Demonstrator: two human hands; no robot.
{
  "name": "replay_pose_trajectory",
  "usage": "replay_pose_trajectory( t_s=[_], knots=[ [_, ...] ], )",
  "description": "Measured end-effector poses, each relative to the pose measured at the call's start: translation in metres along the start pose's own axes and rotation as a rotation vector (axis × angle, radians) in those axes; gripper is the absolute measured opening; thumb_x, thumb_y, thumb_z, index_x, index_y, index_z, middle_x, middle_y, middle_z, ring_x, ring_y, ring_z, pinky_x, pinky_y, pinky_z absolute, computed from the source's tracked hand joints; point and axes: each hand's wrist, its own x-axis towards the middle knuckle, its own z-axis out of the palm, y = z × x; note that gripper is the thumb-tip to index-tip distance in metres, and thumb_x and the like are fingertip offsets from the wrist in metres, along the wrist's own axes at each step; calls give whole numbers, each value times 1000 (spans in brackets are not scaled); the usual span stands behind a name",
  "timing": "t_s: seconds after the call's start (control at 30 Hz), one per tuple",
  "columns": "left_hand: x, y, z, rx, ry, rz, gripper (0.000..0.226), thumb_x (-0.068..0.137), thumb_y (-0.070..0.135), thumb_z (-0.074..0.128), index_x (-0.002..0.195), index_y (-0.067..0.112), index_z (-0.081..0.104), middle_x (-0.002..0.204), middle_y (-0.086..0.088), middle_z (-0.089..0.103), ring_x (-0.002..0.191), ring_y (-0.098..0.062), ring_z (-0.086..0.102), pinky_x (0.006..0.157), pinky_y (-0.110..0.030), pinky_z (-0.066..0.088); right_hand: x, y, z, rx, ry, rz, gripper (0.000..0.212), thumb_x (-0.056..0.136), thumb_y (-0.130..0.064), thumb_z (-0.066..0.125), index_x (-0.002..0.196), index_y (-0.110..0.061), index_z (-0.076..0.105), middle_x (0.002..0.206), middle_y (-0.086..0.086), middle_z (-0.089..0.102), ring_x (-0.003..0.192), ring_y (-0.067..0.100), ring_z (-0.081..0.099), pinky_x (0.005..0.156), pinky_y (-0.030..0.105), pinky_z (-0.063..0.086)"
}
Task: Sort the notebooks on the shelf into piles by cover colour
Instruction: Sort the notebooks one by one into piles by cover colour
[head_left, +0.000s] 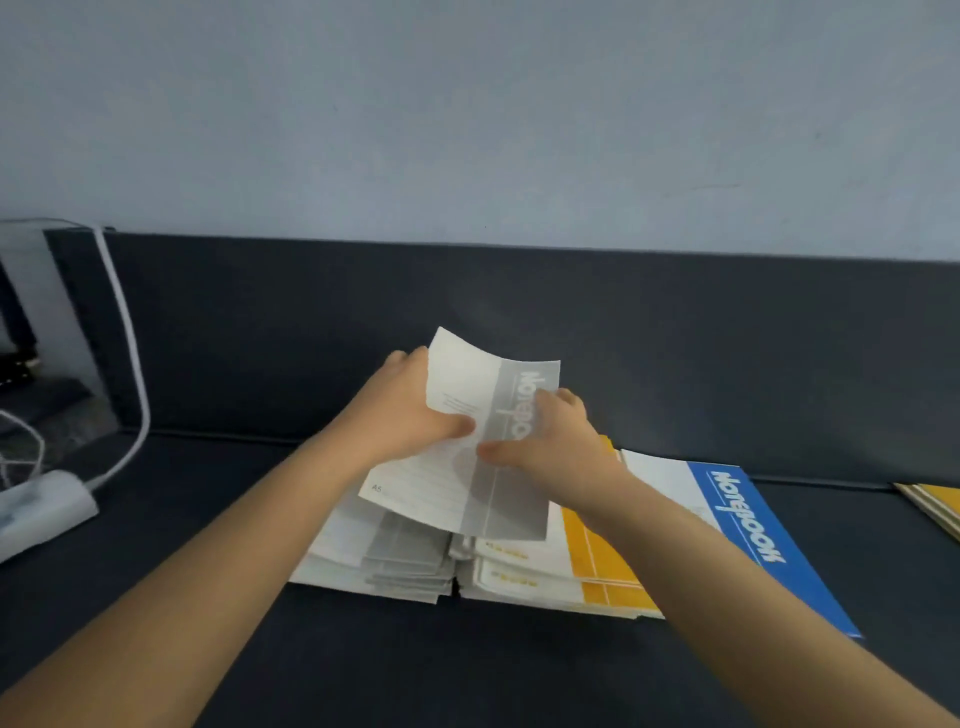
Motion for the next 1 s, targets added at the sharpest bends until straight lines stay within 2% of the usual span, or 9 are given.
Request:
replay_pose_trajectory(
  t_s=[0.1,0.23,0.37,0.4,0.53,0.63,0.73,0.83,1.0],
  knots=[
    [-2,-30,-10,132,-17,-43,48,80,39,72,118,18,50,113,1,51,109,-17,45,82,-32,41,14,-11,32,-212,-86,-81,49,85,-22,65,131,-17,49,134,4,34,106,15,34,79,15,35],
    [-5,-64,0,327,-107,-103,63,85,54,61,132,18,39,128,-8,42,114,-28,48,92,-37,42,26,-8,61,-610,-164,-118,33,91,-24,52,119,-10,58,132,13,47,127,26,36,96,24,33],
    [-6,-87,17,609,-295,-82,70,97,62,25,152,19,15,161,-8,6,141,-28,18,112,-42,21,25,5,77,-992,-320,-83,47,97,-37,35,132,-10,51,146,14,39,145,27,9,119,46,4],
    [-5,-90,18,613,-300,-77,69,98,61,22,153,20,12,162,-6,0,142,-28,16,113,-42,20,24,6,78,-990,-299,-100,47,97,-37,33,132,-11,51,146,14,38,145,26,9,119,47,4],
    [-3,-79,18,656,-167,14,64,101,52,25,153,17,15,161,-7,10,143,-26,19,111,-39,22,25,9,66,-774,-133,-137,40,98,-36,36,118,-10,57,135,10,47,137,26,26,114,38,24],
    [-2,-55,17,605,-92,79,61,102,44,24,155,17,10,162,-5,12,145,-24,16,113,-37,21,18,13,40,-748,-59,-125,44,100,-40,35,134,-16,50,148,6,37,145,23,15,116,35,16],
    [-4,-16,25,573,-59,154,77,91,62,10,154,18,14,160,-2,18,145,-22,18,113,-36,23,11,23,2,-791,-11,-70,49,101,-44,32,140,-17,44,151,4,33,146,22,13,116,36,17],
    [-5,32,48,547,-50,216,94,79,72,-2,153,17,17,158,0,24,144,-22,19,112,-36,24,2,50,-43,-794,13,1,49,99,-47,33,137,-19,47,144,2,42,140,23,25,114,41,27],
    [-6,132,121,553,-85,315,75,95,65,20,154,19,15,160,-1,21,146,-23,17,115,-38,22,-30,119,-141,-820,6,117,45,96,-49,37,119,-16,58,127,4,56,126,23,42,104,41,39]
  ],
)
